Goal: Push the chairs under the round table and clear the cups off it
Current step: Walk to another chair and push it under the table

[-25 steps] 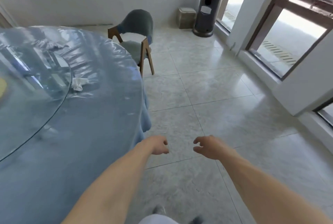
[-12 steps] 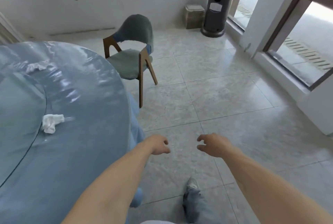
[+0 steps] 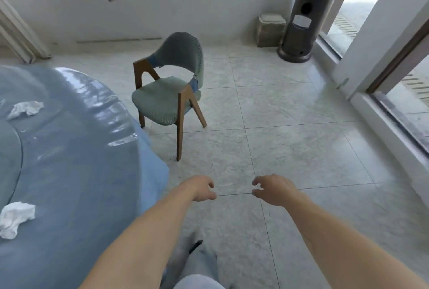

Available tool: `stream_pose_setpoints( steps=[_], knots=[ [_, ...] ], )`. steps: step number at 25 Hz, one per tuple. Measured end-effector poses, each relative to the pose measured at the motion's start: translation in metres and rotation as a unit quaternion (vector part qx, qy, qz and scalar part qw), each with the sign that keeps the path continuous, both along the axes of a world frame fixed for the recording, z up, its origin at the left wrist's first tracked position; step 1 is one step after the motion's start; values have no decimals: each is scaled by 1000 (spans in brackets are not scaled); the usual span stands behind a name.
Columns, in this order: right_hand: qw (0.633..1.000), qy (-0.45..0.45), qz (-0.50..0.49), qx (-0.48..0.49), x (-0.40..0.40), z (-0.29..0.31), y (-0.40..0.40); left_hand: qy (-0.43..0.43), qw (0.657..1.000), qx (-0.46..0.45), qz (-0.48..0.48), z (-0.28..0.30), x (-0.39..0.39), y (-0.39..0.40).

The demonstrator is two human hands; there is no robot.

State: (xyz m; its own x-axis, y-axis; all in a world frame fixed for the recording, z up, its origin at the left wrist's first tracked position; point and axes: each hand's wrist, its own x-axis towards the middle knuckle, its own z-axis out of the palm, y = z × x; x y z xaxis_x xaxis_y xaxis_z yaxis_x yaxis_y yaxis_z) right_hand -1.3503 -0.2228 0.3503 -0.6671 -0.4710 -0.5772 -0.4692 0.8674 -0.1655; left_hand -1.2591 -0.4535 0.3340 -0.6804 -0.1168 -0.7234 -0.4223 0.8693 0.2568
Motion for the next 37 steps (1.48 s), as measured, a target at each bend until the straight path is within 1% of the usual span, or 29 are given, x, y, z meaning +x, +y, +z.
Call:
stream_pose_setpoints(
  steps=[7,12,17,22,27,32,37],
  knots=[
    [1000,3,-2,9,-152,-13,-87,3,1000,6,-18,-15,-166,-86],
    [1000,7,-13,5,-252,-3,-156,1,999,6,-48,-5,-276,-147],
    [1000,3,-13,7,-338,0,-201,10,998,5,-69,4,-369,-192],
    [1000,-3,-7,11,-441,-16,-226,14,999,-2,-52,-7,-467,-225],
    [1000,2,15,4,-584,-24,-246,18,999,-9,-35,-13,-591,-244],
    [999,6,50,8,-728,-12,-266,27,999,-15,8,-3,-715,-259],
    [996,11,88,6,-828,0,-303,22,999,-21,31,5,-796,-290]
  ],
)
